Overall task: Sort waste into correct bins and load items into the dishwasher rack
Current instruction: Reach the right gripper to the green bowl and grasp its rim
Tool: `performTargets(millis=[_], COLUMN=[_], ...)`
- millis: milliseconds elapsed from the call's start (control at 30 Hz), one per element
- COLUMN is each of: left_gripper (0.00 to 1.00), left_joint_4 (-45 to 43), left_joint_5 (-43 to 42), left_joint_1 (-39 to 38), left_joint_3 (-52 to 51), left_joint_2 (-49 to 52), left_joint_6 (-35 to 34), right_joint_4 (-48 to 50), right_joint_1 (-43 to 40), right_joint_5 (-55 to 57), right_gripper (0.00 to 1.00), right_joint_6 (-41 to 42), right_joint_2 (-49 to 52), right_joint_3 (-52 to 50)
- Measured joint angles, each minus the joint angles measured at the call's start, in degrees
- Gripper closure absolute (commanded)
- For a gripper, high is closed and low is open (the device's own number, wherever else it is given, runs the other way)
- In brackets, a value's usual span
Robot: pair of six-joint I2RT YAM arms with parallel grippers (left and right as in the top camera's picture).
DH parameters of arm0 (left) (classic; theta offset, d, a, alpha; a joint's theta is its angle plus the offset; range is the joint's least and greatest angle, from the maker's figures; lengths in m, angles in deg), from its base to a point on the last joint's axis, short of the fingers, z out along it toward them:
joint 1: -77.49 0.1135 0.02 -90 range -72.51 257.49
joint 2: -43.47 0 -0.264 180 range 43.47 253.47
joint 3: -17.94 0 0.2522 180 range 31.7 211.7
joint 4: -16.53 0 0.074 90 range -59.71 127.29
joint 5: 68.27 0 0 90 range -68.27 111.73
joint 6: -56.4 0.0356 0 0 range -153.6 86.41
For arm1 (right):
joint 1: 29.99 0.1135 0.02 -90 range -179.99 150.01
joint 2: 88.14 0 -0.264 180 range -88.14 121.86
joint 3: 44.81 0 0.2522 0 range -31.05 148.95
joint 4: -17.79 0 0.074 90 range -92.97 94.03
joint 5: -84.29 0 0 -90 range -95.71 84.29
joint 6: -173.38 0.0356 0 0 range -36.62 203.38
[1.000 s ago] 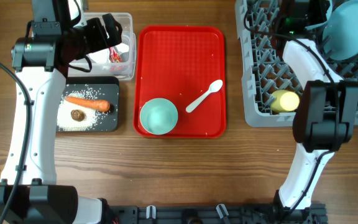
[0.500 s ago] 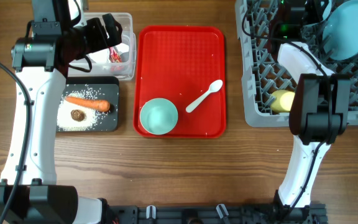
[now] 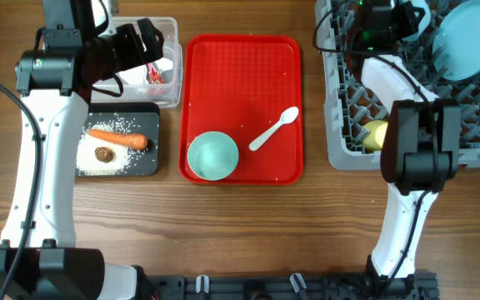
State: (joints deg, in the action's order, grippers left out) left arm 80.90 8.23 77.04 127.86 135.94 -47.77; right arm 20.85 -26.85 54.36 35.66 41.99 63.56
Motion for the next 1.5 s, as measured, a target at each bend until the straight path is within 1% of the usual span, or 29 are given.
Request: performTargets(millis=[33, 67, 100, 133, 167, 267, 433, 600, 667, 733, 833, 867, 900, 933, 1000, 1067, 1133, 1167, 1300, 1400, 1500], left_gripper=[0.00, 0.00, 0.00, 0.00, 0.00, 0.00, 0.00, 0.00, 0.00, 0.00, 0.00, 0.00, 0.00, 0.00, 0.00, 0.00, 0.00, 0.00, 0.00, 0.00, 0.00], left_joint_4=[0.0, 0.0, 0.0, 0.0, 0.0, 0.0, 0.0, 0.0, 0.0, 0.0, 0.0, 0.0, 0.0, 0.0, -0.1, 0.0, 0.0, 0.0, 0.0, 0.0, 0.0], left_joint_5=[0.0, 0.0, 0.0, 0.0, 0.0, 0.0, 0.0, 0.0, 0.0, 0.0, 0.0, 0.0, 0.0, 0.0, 0.0, 0.0, 0.0, 0.0, 0.0, 0.0, 0.0], left_joint_1=[0.0, 0.0, 0.0, 0.0, 0.0, 0.0, 0.0, 0.0, 0.0, 0.0, 0.0, 0.0, 0.0, 0.0, 0.0, 0.0, 0.0, 0.0, 0.0, 0.0, 0.0], left_joint_3=[0.0, 0.0, 0.0, 0.0, 0.0, 0.0, 0.0, 0.0, 0.0, 0.0, 0.0, 0.0, 0.0, 0.0, 0.0, 0.0, 0.0, 0.0, 0.0, 0.0, 0.0], left_joint_2=[0.0, 0.0, 0.0, 0.0, 0.0, 0.0, 0.0, 0.0, 0.0, 0.0, 0.0, 0.0, 0.0, 0.0, 0.0, 0.0, 0.0, 0.0, 0.0, 0.0, 0.0], left_joint_6=[0.0, 0.0, 0.0, 0.0, 0.0, 0.0, 0.0, 0.0, 0.0, 0.0, 0.0, 0.0, 0.0, 0.0, 0.0, 0.0, 0.0, 0.0, 0.0, 0.0, 0.0], right_joint_4=[-0.2, -0.5, -0.6, -0.7, -0.7, -0.7, -0.7, -0.4, -2.0, -6.8, -15.3, -19.6, -25.9, -28.4, -36.2, -41.3, -47.1, -49.4, -52.4, -52.5, -50.6], right_joint_1=[0.5, 1.8, 2.8, 3.7, 4.9, 7.3, 8.7, 10.1, 11.0, 12.5, 14.1, 14.4, 14.6, 14.6, 14.3, 14.2, 14.2, 14.5, 16.3, 19.8, 24.0], right_joint_5=[0.4, 0.5, 0.5, 0.8, 1.1, 1.6, 1.9, 1.9, 0.6, -3.4, -11.8, -16.5, -24.6, -28.6, -42.0, -54.7, -72.9, -79.2, -87.9, -91.1, -92.0], right_gripper=[0.62, 0.38, 0.25, 0.19, 0.08, 0.01, 0.00, 0.00, 0.00, 0.00, 0.00, 0.01, 0.08, 0.11, 0.11, 0.11, 0.11, 0.11, 0.14, 0.23, 0.28], right_joint_6=[0.0, 0.3, 0.3, 0.5, 0.5, 0.6, 4.3, 11.8, 14.7, 18.5, 25.7, 29.0, 34.1, 36.4, 42.2, 47.3, 54.6, 57.2, 60.4, 61.8, 62.5], right_joint_2=[0.0, 0.0, 0.1, 0.1, 0.1, 0.1, 0.1, 0.1, -0.2, -1.4, -3.8, -5.1, -7.3, -8.5, -11.8, -14.5, -17.3, -17.5, -17.4, -16.6, -16.2], right_joint_3=[0.0, 0.0, -0.1, -0.1, -0.1, -0.2, -0.2, -0.2, -0.2, -0.4, -0.5, -0.5, -0.4, -0.5, -0.5, -0.5, -0.4, -0.4, -3.7, -8.5, -13.3])
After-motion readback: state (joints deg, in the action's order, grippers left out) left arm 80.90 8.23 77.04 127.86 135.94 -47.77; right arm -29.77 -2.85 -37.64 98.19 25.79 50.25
